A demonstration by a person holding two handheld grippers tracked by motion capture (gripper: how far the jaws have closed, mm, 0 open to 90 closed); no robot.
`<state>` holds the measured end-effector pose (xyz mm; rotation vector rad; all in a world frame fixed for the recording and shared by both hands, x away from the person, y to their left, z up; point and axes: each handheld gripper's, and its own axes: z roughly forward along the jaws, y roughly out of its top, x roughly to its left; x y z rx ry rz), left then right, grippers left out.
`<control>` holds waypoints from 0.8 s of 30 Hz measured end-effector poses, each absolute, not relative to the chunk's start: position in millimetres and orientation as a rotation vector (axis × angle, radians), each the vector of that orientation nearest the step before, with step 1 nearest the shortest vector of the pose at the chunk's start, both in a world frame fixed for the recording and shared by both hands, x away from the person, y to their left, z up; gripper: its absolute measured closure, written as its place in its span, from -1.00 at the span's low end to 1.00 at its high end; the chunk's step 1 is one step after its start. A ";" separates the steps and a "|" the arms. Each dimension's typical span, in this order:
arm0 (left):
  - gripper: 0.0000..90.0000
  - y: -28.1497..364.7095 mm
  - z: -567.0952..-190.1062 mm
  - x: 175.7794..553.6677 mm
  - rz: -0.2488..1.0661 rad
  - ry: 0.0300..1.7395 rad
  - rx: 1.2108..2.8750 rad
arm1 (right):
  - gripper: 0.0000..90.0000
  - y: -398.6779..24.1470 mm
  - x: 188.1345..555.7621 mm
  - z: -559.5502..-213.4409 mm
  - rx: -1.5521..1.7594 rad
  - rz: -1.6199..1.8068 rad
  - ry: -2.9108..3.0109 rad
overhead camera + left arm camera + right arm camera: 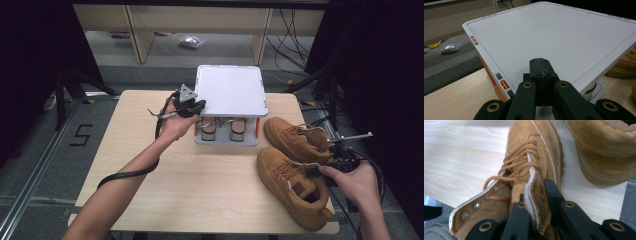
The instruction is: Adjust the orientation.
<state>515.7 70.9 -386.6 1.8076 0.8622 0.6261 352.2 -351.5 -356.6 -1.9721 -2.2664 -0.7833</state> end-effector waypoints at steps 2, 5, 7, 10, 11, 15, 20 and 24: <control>0.99 70.8 -386.5 515.7 0.626 0.863 1.809 | 0.86 -350.2 350.5 -353.3 -2.005 -0.809 -2.235; 0.99 70.6 -386.6 515.6 0.628 0.862 1.808 | 0.87 -351.0 349.0 -347.7 -1.985 -0.832 -2.215; 0.99 70.6 -386.7 515.6 0.629 0.861 1.808 | 0.87 -349.1 347.4 -344.6 -1.992 -0.851 -2.174; 0.99 70.7 -386.3 515.7 0.628 0.861 1.813 | 0.87 -350.8 347.8 -342.0 -1.956 -0.888 -2.211; 0.99 70.5 -386.4 515.6 0.629 0.861 1.812 | 0.87 -350.8 347.8 -340.9 -1.946 -0.895 -2.212; 0.99 70.9 -386.2 515.9 0.625 0.860 1.814 | 0.87 -346.1 347.8 -334.7 -1.967 -0.906 -2.167; 0.99 70.7 -385.5 516.2 0.625 0.861 1.819 | 0.87 -344.9 349.5 -330.8 -1.961 -0.937 -2.157; 0.99 70.5 -385.5 516.4 0.625 0.862 1.819 | 0.87 -347.8 351.7 -330.0 -1.937 -0.963 -2.209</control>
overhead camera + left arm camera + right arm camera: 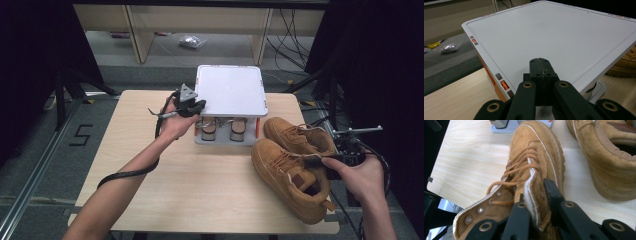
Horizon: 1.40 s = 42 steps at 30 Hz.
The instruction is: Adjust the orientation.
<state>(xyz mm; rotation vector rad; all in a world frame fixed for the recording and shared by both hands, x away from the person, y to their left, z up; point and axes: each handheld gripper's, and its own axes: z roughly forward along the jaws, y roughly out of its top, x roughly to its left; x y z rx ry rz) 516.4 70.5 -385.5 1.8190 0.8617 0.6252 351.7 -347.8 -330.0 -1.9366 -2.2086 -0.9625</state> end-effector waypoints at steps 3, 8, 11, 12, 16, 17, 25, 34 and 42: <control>0.99 70.2 -385.6 516.5 0.626 0.863 1.818 | 0.87 -345.6 351.6 -326.5 -1.964 -0.955 -2.153; 0.99 69.9 -385.5 516.7 0.628 0.861 1.820 | 0.87 -348.9 354.8 -323.6 -1.944 -0.990 -2.200; 0.99 69.7 -385.4 516.8 0.629 0.859 1.822 | 0.87 -349.4 356.0 -320.9 -1.950 -1.001 -2.195; 0.99 69.8 -385.3 516.9 0.629 0.858 1.824 | 0.87 -349.4 356.2 -320.3 -1.954 -1.000 -2.191; 0.99 69.8 -385.3 516.9 0.630 0.856 1.824 | 0.87 -350.8 358.3 -318.9 -1.968 -1.013 -2.169; 0.99 69.7 -385.3 516.9 0.631 0.855 1.825 | 0.87 -350.9 358.5 -318.1 -1.972 -1.008 -2.161; 0.99 69.7 -384.9 517.0 0.630 0.856 1.830 | 0.87 -354.0 362.1 -312.2 -1.975 -1.035 -2.180; 0.99 69.5 -385.0 516.9 0.633 0.854 1.831 | 0.87 -356.0 366.7 -304.9 -1.954 -1.106 -2.143; 0.99 69.6 -384.9 517.1 0.632 0.852 1.833 | 0.87 -356.2 370.7 -296.3 -1.971 -1.110 -2.157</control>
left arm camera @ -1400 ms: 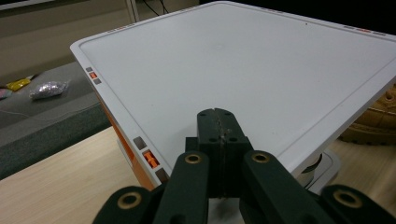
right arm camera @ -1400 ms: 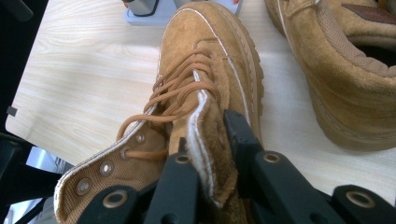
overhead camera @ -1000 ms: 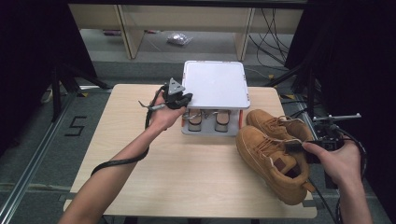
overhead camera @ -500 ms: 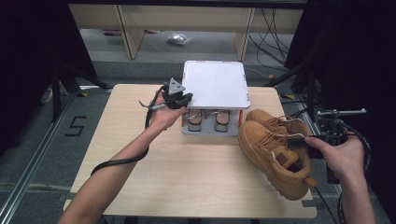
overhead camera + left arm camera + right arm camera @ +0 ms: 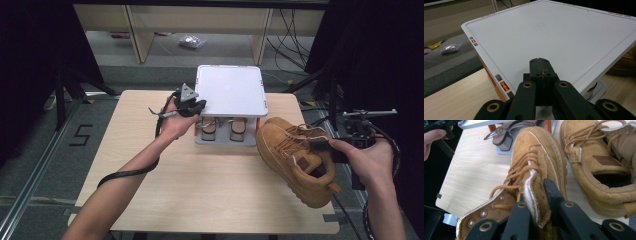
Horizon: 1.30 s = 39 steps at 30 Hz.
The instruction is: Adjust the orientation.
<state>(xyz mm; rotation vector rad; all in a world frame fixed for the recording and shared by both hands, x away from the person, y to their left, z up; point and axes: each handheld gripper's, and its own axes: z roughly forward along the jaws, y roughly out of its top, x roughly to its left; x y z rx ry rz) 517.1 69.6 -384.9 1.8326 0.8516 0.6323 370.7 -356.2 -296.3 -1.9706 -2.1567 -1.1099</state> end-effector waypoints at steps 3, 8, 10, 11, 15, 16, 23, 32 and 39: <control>0.99 69.4 -385.1 517.1 0.633 0.851 1.832 | 0.87 -355.9 371.5 -293.8 -1.962 -1.132 -2.167; 0.99 69.4 -385.3 517.1 0.634 0.851 1.830 | 0.87 -354.6 371.5 -291.2 -1.961 -1.143 -2.126; 0.99 69.2 -385.6 517.0 0.637 0.851 1.826 | 0.87 -355.7 372.0 -290.4 -1.955 -1.145 -2.136; 0.99 69.2 -385.6 517.0 0.636 0.851 1.826 | 0.87 -355.0 371.9 -289.6 -1.967 -1.150 -2.119; 0.99 69.4 -385.5 517.1 0.632 0.854 1.825 | 0.87 -356.2 371.7 -284.3 -1.961 -1.161 -2.145; 0.99 69.4 -385.4 517.1 0.633 0.853 1.826 | 0.87 -356.6 371.2 -282.5 -1.959 -1.168 -2.141; 0.99 69.6 -385.7 517.2 0.632 0.851 1.824 | 0.87 -356.8 372.2 -274.8 -1.969 -1.195 -2.121; 0.99 69.9 -386.0 517.3 0.629 0.851 1.821 | 0.87 -357.8 376.4 -276.1 -1.980 -1.203 -2.116; 0.99 69.5 -385.9 517.1 0.631 0.854 1.821 | 0.87 -360.6 376.1 -268.2 -2.001 -1.187 -2.093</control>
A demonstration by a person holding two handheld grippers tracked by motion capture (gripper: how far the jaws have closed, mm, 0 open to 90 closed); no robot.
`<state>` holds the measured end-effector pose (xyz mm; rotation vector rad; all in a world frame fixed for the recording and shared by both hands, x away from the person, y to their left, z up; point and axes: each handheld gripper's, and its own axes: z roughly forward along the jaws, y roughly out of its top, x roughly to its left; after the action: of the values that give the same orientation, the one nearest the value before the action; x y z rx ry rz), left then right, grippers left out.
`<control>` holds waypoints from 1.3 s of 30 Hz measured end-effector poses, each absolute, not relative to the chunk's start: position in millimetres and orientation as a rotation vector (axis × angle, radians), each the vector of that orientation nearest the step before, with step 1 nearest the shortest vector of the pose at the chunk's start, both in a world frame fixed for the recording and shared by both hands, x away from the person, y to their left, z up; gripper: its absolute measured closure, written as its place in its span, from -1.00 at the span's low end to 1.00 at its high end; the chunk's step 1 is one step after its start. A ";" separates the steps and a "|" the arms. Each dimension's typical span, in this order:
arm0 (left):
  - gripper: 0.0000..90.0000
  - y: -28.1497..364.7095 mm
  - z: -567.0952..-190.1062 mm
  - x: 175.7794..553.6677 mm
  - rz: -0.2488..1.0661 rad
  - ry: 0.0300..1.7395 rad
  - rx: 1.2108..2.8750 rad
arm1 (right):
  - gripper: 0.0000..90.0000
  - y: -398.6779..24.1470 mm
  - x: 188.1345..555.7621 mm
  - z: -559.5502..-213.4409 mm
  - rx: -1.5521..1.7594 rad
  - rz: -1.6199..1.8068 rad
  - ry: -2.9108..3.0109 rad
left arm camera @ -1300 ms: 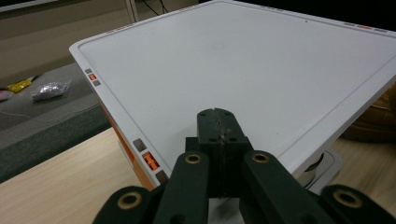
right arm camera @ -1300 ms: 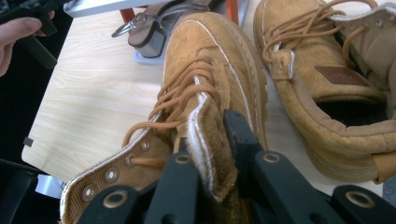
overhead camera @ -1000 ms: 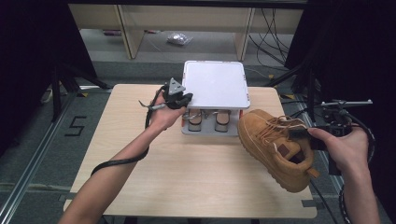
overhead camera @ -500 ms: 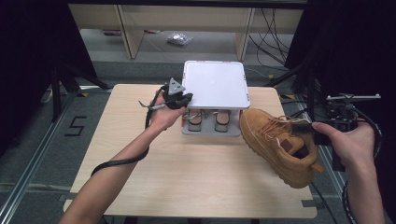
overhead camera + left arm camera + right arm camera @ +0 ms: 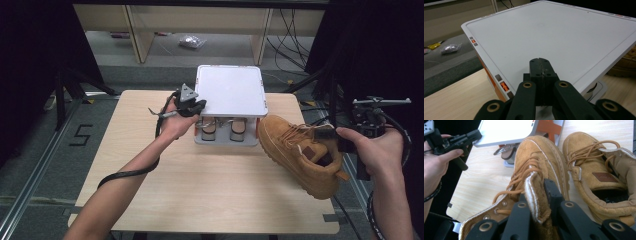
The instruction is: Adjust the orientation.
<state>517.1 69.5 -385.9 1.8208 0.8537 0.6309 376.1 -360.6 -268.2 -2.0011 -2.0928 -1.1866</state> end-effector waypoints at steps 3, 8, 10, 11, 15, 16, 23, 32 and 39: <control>0.99 69.9 -386.3 517.2 0.627 0.856 1.816 | 0.87 -361.6 377.3 -266.3 -1.999 -1.208 -2.091; 0.99 70.1 -386.5 517.1 0.626 0.857 1.813 | 0.87 -362.6 379.1 -265.2 -1.988 -1.245 -2.069; 0.99 70.3 -386.6 517.2 0.622 0.859 1.810 | 0.87 -365.8 379.5 -264.4 -1.963 -1.236 -2.086; 0.99 70.2 -386.6 517.2 0.624 0.858 1.812 | 0.87 -364.0 379.5 -264.9 -1.997 -1.240 -2.063; 0.99 69.9 -386.3 517.2 0.626 0.857 1.815 | 0.87 -365.1 379.4 -263.9 -1.997 -1.237 -2.073; 0.99 69.9 -386.4 517.1 0.626 0.857 1.814 | 0.87 -365.1 379.7 -264.4 -1.982 -1.268 -2.062; 0.99 70.0 -386.1 517.4 0.626 0.855 1.818 | 0.87 -364.4 378.3 -260.4 -2.002 -1.236 -2.071; 0.99 69.7 -386.0 517.2 0.630 0.853 1.821 | 0.87 -366.7 374.3 -254.9 -1.987 -1.267 -2.071; 0.99 68.9 -385.5 517.6 0.636 0.851 1.830 | 0.87 -371.2 370.7 -251.1 -1.954 -1.315 -2.112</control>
<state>517.6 68.9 -385.5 1.8297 0.8505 0.6364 370.7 -371.2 -251.1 -1.9540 -2.1122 -1.3149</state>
